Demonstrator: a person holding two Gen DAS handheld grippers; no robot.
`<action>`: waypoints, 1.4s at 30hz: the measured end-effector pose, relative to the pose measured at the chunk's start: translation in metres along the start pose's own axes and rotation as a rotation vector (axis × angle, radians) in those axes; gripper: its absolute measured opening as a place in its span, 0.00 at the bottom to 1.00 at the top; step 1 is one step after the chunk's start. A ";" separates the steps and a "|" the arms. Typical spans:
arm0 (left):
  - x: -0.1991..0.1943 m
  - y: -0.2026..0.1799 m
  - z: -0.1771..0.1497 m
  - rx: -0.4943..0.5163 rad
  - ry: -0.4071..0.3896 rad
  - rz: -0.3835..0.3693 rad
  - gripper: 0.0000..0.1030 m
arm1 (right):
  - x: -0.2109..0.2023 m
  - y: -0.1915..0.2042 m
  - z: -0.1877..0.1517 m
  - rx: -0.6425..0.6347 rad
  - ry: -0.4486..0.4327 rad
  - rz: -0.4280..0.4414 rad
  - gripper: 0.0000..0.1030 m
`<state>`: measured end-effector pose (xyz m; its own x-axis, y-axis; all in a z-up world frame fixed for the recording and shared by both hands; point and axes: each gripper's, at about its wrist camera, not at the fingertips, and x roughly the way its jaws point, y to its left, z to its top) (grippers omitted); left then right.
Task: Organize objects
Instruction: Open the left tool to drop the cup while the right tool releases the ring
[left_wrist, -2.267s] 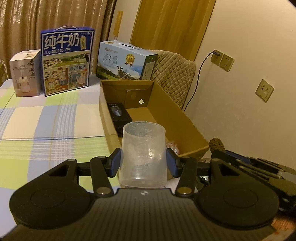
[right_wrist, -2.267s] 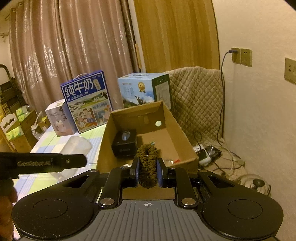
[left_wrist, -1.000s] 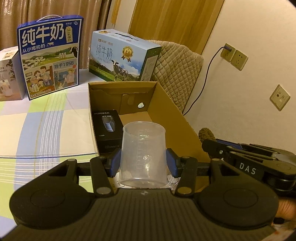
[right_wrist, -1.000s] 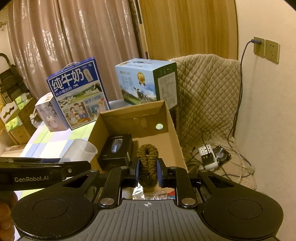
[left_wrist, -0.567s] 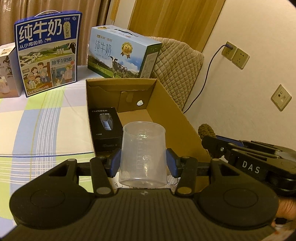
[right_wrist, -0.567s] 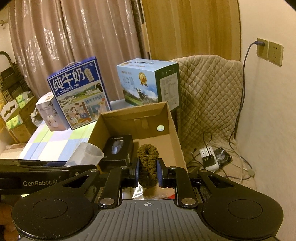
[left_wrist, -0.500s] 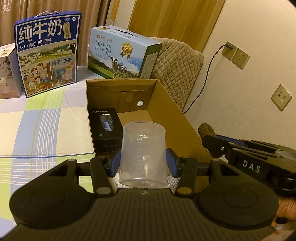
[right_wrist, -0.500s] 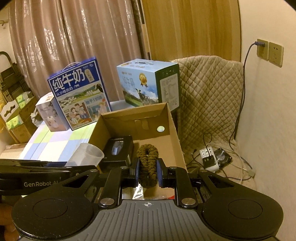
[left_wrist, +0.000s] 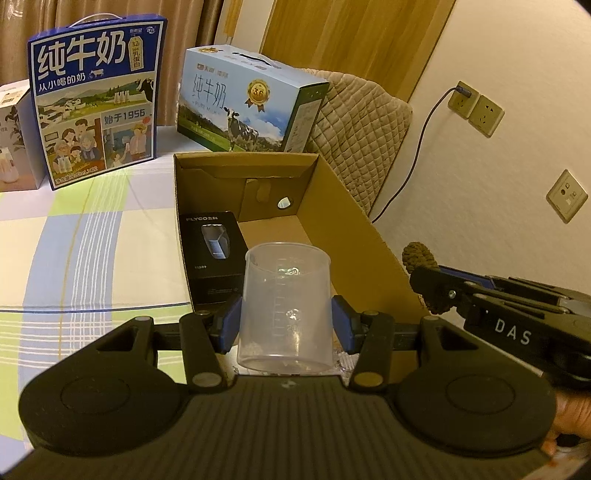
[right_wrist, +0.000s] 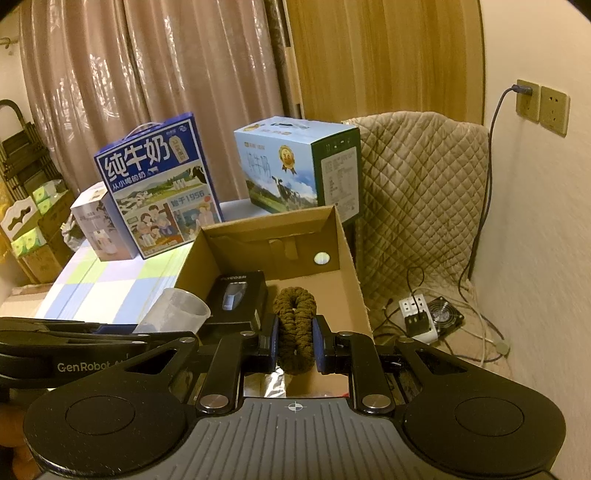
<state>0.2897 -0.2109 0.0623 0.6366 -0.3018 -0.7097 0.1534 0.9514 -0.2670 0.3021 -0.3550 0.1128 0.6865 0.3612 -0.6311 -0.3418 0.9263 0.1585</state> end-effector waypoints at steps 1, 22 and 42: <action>0.000 0.000 0.000 -0.001 0.000 0.000 0.45 | 0.000 0.000 0.000 0.000 0.000 0.000 0.15; 0.004 0.012 0.003 -0.003 -0.015 0.035 0.71 | 0.002 -0.003 0.000 0.003 0.000 0.001 0.15; -0.018 0.014 -0.005 0.027 -0.022 0.056 0.71 | -0.005 0.019 0.007 -0.023 -0.005 0.020 0.15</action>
<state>0.2766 -0.1922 0.0682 0.6614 -0.2473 -0.7081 0.1376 0.9681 -0.2095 0.2966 -0.3382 0.1240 0.6826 0.3806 -0.6239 -0.3705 0.9160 0.1535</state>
